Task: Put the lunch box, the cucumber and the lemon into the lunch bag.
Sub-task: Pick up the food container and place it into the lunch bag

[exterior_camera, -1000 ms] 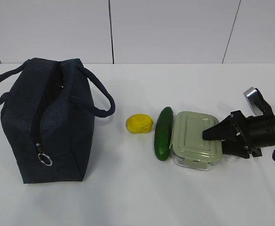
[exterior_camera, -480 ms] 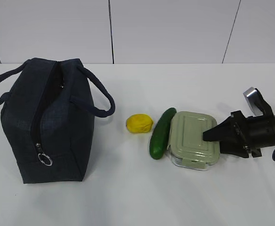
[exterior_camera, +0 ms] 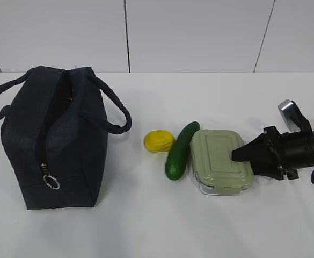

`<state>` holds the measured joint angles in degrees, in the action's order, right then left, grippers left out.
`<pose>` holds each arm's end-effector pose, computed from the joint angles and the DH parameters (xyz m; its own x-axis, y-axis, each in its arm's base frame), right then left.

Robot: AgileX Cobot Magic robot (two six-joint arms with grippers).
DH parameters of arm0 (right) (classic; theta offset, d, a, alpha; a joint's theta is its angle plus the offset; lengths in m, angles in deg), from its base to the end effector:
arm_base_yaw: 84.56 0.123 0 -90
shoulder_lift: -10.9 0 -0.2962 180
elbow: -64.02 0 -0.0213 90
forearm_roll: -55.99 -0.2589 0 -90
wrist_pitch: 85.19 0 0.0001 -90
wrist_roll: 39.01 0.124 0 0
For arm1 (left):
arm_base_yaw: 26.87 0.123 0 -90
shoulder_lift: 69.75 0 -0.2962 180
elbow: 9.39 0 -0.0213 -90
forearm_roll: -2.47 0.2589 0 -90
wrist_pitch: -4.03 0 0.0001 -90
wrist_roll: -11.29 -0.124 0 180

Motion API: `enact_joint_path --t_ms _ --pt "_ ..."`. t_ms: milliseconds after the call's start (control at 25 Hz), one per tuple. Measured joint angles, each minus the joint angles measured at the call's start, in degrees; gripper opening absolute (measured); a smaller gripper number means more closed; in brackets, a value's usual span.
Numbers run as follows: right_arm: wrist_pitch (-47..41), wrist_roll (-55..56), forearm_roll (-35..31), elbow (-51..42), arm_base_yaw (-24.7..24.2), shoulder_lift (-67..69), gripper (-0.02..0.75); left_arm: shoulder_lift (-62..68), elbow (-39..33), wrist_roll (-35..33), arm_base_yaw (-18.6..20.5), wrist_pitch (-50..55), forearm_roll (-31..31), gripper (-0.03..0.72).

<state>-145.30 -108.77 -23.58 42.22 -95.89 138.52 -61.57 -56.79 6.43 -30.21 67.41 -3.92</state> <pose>0.3595 0.0358 0.0825 -0.9550 0.1910 -0.2271 -0.0874 0.5504 0.8303 0.0157 -0.0133 0.2695 -0.4759 0.0623 -0.8773 0.1616 0.9867 -0.0175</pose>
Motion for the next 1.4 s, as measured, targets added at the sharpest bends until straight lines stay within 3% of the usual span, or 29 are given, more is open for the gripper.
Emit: enact_joint_path --t_ms 1400 --pt "-0.3 0.0 -0.8 0.0 0.0 0.1 0.38 0.0 0.0 0.0 0.0 0.0 0.0 0.226"
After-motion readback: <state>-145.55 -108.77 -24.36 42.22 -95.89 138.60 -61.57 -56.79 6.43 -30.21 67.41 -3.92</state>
